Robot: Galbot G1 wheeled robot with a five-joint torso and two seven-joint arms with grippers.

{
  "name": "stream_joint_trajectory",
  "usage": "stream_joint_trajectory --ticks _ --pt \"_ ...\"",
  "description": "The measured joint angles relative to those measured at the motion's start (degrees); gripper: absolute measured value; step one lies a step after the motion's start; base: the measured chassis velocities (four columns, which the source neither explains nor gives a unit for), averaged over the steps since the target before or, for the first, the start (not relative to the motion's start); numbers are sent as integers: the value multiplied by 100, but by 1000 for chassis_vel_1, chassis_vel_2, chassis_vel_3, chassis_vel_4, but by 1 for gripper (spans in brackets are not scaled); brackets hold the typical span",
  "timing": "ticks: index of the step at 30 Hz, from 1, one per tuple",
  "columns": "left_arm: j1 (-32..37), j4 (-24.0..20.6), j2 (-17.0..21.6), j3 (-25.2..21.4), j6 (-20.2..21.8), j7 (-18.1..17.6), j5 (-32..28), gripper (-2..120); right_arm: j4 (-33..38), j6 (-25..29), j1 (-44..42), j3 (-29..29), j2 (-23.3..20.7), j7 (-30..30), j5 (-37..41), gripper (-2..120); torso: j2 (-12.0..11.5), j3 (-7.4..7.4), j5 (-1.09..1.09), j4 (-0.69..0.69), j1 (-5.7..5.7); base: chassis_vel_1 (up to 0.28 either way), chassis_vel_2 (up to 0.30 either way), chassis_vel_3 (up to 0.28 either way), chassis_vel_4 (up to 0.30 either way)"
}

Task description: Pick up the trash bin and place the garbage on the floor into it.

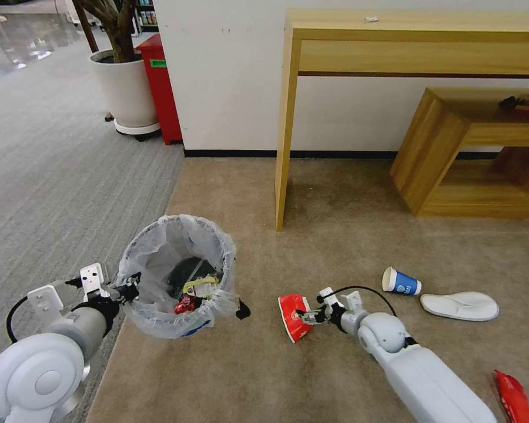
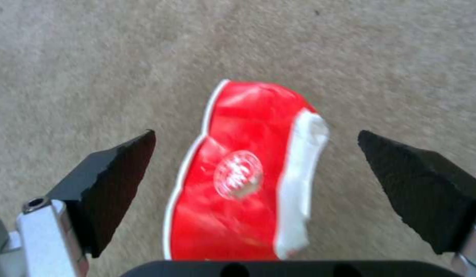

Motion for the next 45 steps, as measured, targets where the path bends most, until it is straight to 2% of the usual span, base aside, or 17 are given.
stream_joint_trajectory --ticks 7,11,23,25,27,30,34,36,38,40,41,44,45 --pt "-11 7 -5 23 0 27 44 0 -262 54 79 -23 205 -117 -68 99 0 0 -1 0 0 0 0 0 0" --pt "-27 15 -6 46 0 40 46 0 -440 3 103 -20 281 -102 -169 89 0 0 0 0 0 0 0 0 0" --pt "-74 53 -4 93 0 60 46 0 -612 -207 95 32 309 19 -313 83 0 0 0 0 0 0 0 0 0" --pt "-86 64 -4 102 0 62 46 0 -612 -220 94 39 295 33 -314 75 0 0 0 0 0 0 0 0 0" --pt "-89 68 -4 105 0 62 46 0 -612 -220 93 40 290 35 -314 71 0 0 0 0 0 0 0 0 0" --pt "-98 81 -4 120 0 71 51 0 -596 -212 84 48 263 36 -292 54 0 0 0 -1 0 0 0 0 0" --pt "-103 100 0 127 0 86 69 0 -564 -76 71 49 239 35 -248 44 0 0 0 -1 0 0 0 0 0" --pt "-104 110 5 137 0 101 95 0 -592 148 79 40 255 51 -168 34 0 0 0 0 0 0 0 0 0" --pt "-105 114 6 142 0 107 100 0 -604 179 83 33 264 64 -149 30 0 0 0 0 0 0 0 0 0" --pt "-104 123 11 153 0 126 115 0 -643 249 102 8 287 145 -83 20 0 0 0 0 0 0 0 0 0" --pt "-104 123 11 153 0 126 115 0 -643 249 102 8 287 145 -83 20 0 0 0 0 0 0 0 0 0" --pt "-106 133 18 158 0 149 118 0 -691 263 129 -18 301 235 -59 4 0 0 0 0 0 0 0 0 0" --pt "-106 133 18 158 0 149 118 0 -691 263 129 -18 301 235 -59 4 0 0 0 0 0 0 0 0 0"
